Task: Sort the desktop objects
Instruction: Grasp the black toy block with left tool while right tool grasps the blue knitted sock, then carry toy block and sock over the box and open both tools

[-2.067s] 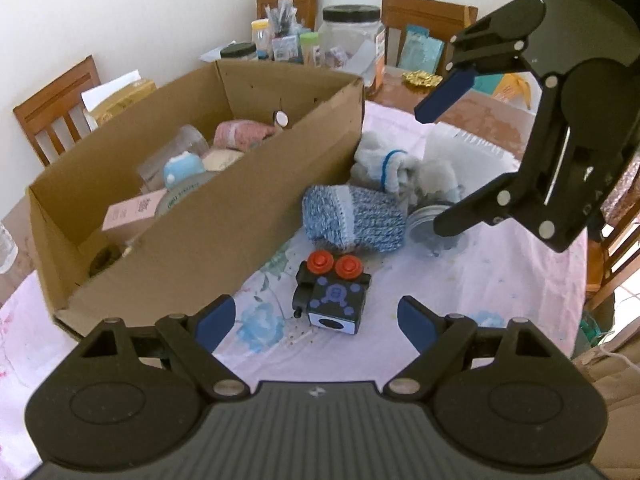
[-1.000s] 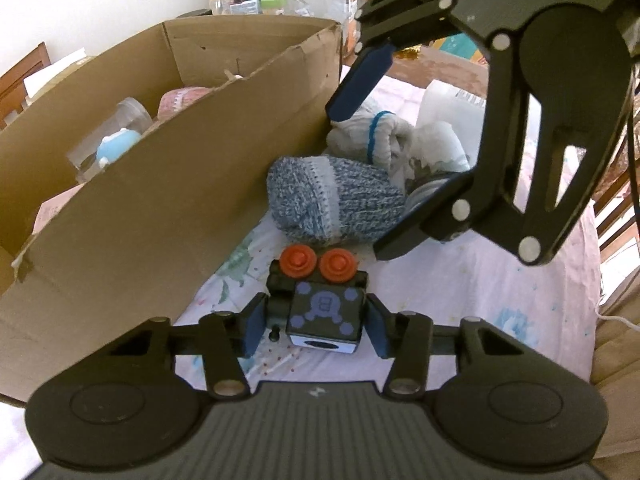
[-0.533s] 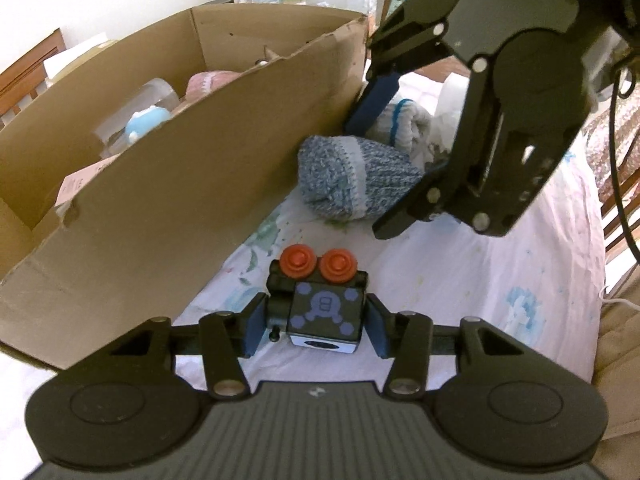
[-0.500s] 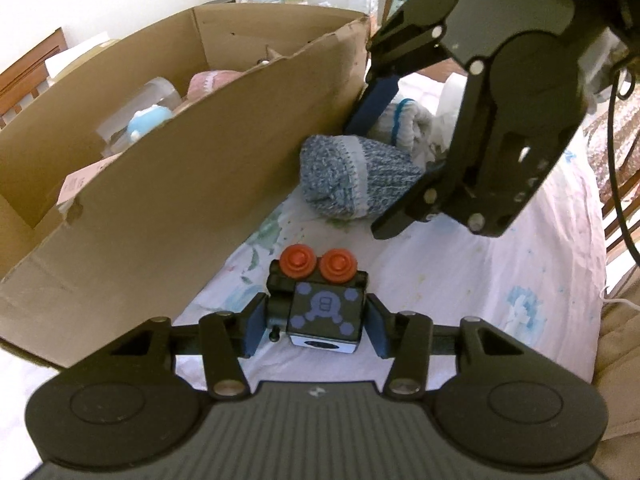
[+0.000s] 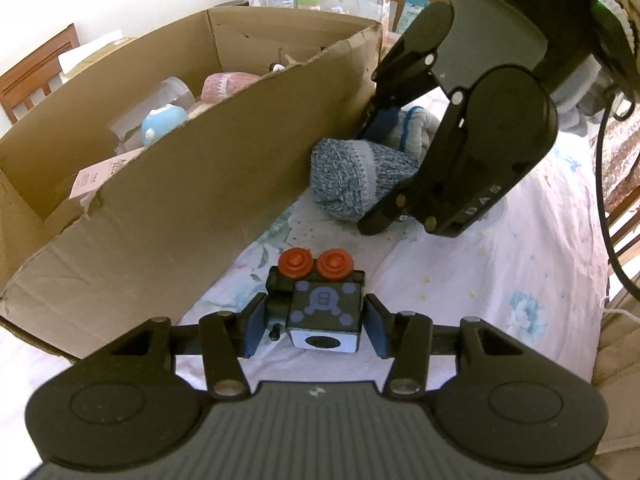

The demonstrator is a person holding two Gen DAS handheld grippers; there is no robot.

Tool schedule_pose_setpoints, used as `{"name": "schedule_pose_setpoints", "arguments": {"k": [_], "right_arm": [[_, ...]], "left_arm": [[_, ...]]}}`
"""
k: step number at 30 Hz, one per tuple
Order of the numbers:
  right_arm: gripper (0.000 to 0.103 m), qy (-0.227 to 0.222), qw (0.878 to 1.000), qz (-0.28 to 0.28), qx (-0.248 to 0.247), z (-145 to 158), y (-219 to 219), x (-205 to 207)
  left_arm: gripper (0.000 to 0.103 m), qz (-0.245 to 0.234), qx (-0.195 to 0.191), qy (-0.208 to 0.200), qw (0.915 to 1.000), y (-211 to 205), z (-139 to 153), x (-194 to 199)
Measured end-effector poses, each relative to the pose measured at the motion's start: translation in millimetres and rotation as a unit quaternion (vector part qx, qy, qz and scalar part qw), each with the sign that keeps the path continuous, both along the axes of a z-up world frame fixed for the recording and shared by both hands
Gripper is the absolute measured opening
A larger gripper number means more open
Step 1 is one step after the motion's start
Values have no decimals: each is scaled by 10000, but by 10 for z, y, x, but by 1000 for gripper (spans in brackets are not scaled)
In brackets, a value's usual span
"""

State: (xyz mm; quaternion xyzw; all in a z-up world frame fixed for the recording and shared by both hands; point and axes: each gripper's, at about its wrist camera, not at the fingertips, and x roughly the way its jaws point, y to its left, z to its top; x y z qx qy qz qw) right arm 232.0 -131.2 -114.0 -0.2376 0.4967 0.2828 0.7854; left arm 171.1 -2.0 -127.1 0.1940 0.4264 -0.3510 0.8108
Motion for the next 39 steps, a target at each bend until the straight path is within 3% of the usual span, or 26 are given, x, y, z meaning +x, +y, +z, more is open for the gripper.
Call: {"name": "schedule_pose_setpoints", "arguments": {"k": [9, 22, 39], "right_arm": [[61, -143, 9999, -2, -16, 130, -34, -70], [60, -472, 9983, 268, 209, 660, -83, -276], [60, -1443, 9892, 147, 190, 1356, -216, -65]], "left_arm": [[50, 216, -59, -47, 9997, -14, 137, -71], [50, 573, -251, -302, 9976, 15, 575, -130], [50, 726, -355, -1193, 9896, 175, 1274, 157]]}}
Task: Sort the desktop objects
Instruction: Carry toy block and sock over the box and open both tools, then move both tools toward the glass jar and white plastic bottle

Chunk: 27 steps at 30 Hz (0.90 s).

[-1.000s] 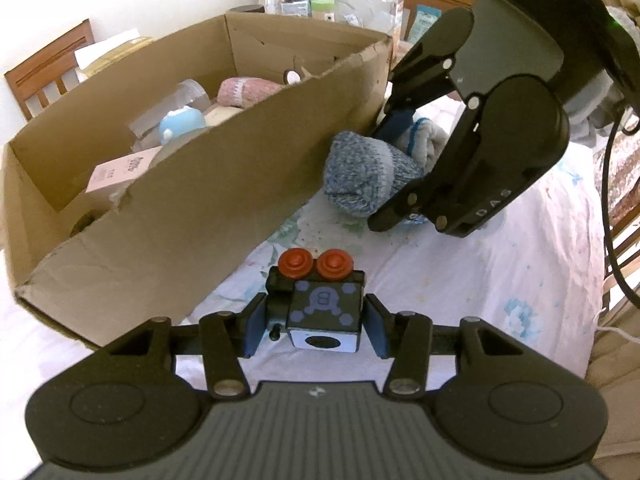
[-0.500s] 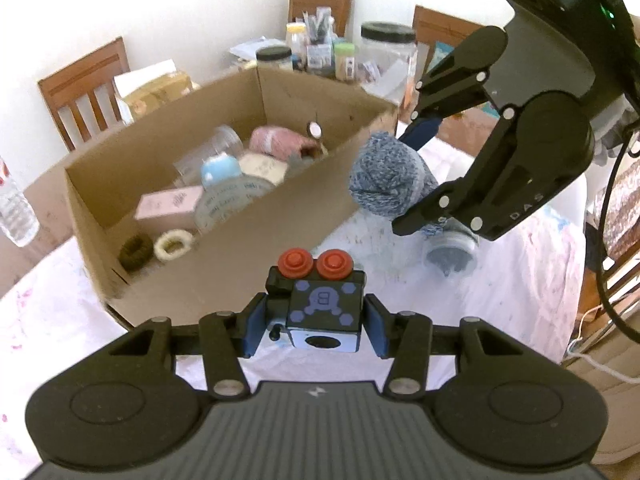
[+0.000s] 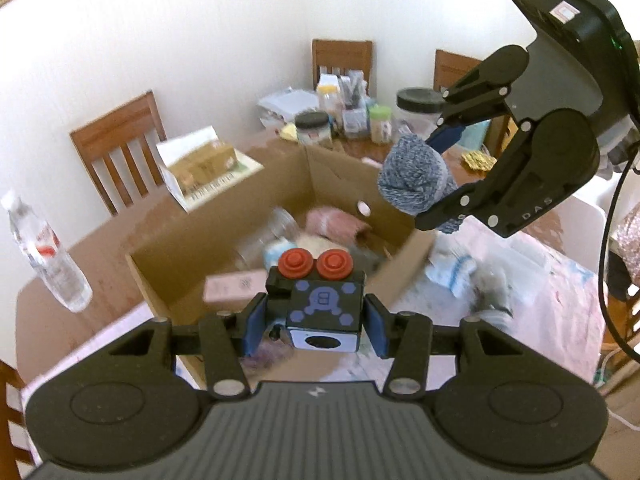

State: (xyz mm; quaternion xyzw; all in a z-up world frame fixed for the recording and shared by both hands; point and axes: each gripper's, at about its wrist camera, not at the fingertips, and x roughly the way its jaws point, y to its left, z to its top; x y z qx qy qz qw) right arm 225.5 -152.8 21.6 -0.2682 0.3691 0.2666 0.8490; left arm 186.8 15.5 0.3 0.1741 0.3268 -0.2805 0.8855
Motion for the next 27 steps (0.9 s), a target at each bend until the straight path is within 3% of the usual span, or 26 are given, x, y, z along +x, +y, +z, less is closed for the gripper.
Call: {"name": "schedule_pose_setpoints", "arguments": {"k": [9, 13, 27], "right_arm": [[62, -167, 9996, -236, 16, 70, -6, 317], [85, -207, 9988, -402, 179, 66, -49, 355], [86, -101, 9990, -390, 179, 8, -185, 168]], "left_arm": [[50, 273, 124, -237, 9993, 31, 4, 369], [73, 460, 298, -287, 9981, 38, -39, 444], [80, 149, 110, -63, 9998, -118, -51, 183]]}}
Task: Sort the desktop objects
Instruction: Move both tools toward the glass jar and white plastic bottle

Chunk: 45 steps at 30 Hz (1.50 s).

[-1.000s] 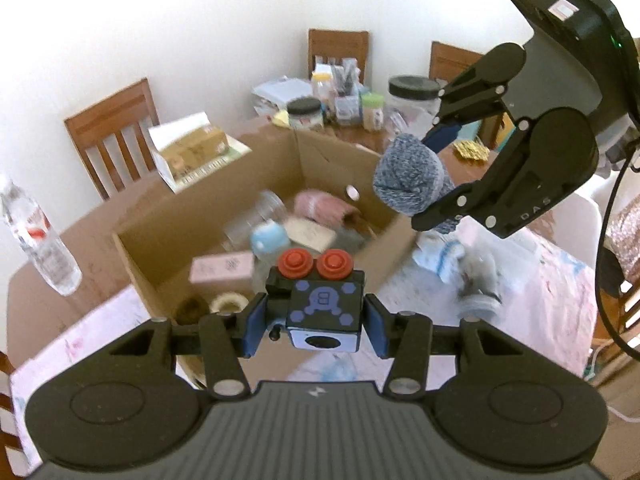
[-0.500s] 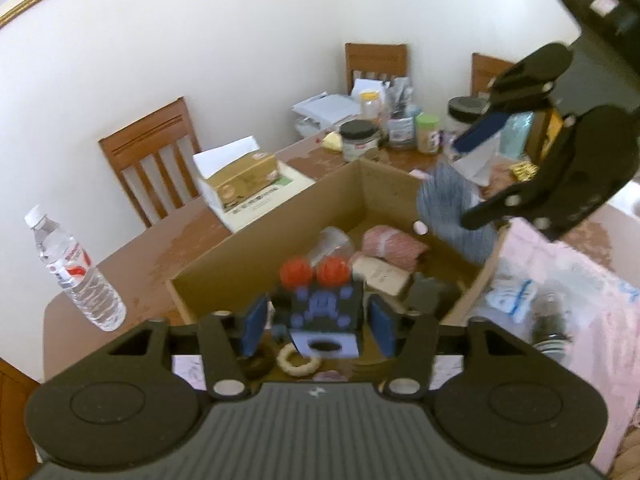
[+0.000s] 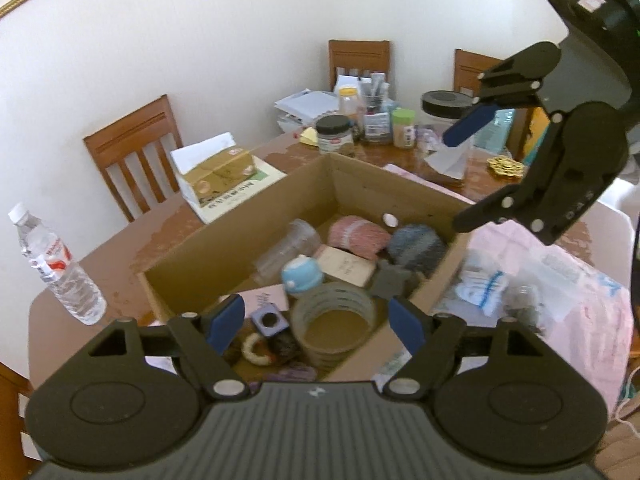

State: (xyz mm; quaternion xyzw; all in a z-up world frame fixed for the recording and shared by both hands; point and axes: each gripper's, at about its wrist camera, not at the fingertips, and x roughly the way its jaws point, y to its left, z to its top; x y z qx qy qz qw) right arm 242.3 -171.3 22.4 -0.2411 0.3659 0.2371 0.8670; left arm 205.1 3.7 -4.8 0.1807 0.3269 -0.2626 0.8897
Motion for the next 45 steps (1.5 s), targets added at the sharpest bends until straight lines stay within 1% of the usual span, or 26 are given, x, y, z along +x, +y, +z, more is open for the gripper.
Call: {"name": "schedule_pose_setpoints", "arguments": {"k": [2, 12, 14, 15, 17, 19, 29, 32, 36, 37, 42, 45], "right_arm": [[89, -6, 10000, -30, 15, -3, -33, -48], [90, 92, 9998, -155, 71, -40, -265, -320], [90, 124, 9998, -161, 59, -64, -310, -374], [90, 145, 9997, -169, 66, -77, -338, -404], [90, 208, 9996, -160, 91, -103, -384, -447], [90, 261, 9995, -163, 110, -128, -444, -491], [90, 632, 9977, -139, 218, -324, -745, -693], [90, 710, 9971, 130, 226, -418, -837, -766], [90, 918, 9927, 732, 283, -546, -1001, -769], [90, 971, 9910, 869, 293, -572, -1033, -759], [91, 1096, 9795, 1658, 328, -658, -1167, -729], [94, 1133, 9702, 2124, 262, -730, -1196, -703]], "left_arm": [[80, -69, -63, 69, 9999, -56, -12, -55], [80, -525, -198, 283, 9980, -411, -120, -338], [81, -600, -278, 364, 9972, -473, -144, -373], [81, -640, -337, 432, 9964, -510, -161, -389], [85, -703, -388, 528, 9954, -587, -203, -417], [86, -765, -418, 593, 9944, -665, -248, -443], [86, -1074, -286, 818, 9904, -1061, -530, -559], [86, -927, -152, 862, 9918, -1184, -650, -576], [86, -635, -59, 1063, 9923, -1321, -798, -587], [86, -650, -49, 1090, 9919, -1358, -832, -595], [85, -560, 315, 989, 9930, -1525, -1015, -594], [85, -481, 401, 1043, 9926, -1582, -1075, -559]]}}
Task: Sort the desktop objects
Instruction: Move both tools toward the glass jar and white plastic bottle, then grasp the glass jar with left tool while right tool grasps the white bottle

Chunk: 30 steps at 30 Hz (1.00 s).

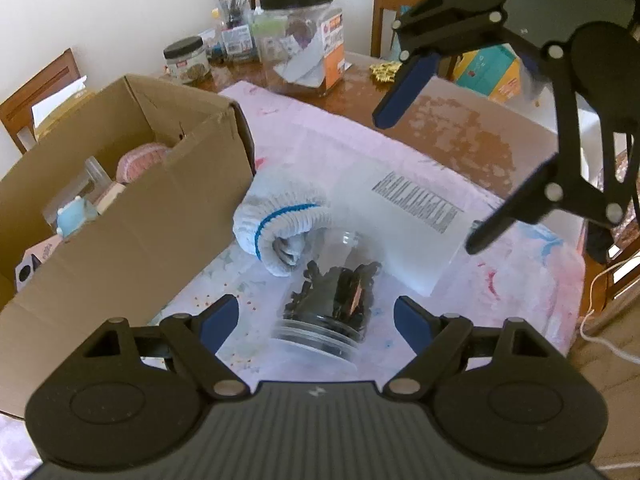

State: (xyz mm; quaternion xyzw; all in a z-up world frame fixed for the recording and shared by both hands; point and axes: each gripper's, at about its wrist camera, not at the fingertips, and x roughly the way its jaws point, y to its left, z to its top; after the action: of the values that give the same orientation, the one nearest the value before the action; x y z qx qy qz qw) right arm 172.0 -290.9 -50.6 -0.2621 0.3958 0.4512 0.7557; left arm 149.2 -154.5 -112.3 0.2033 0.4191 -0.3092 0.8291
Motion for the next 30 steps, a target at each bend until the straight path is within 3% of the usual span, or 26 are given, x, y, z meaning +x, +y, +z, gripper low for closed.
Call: {"name": "schedule_pose_setpoints", "arguments": {"k": [6, 13, 16, 30], "right_arm": [[94, -193, 9963, 828, -103, -132, 6, 65], [97, -105, 9886, 1489, -189, -239, 75, 149], [96, 11, 9860, 1654, -216, -282, 82, 165], [88, -84, 9822, 1825, -433, -389, 73, 160]], "left_arm": [[80, -11, 103, 82, 9999, -49, -45, 29], [78, -50, 117, 191, 9997, -90, -74, 57], [68, -37, 121, 285, 9995, -118, -98, 85], [62, 94, 27, 365, 9993, -120, -113, 132]]}}
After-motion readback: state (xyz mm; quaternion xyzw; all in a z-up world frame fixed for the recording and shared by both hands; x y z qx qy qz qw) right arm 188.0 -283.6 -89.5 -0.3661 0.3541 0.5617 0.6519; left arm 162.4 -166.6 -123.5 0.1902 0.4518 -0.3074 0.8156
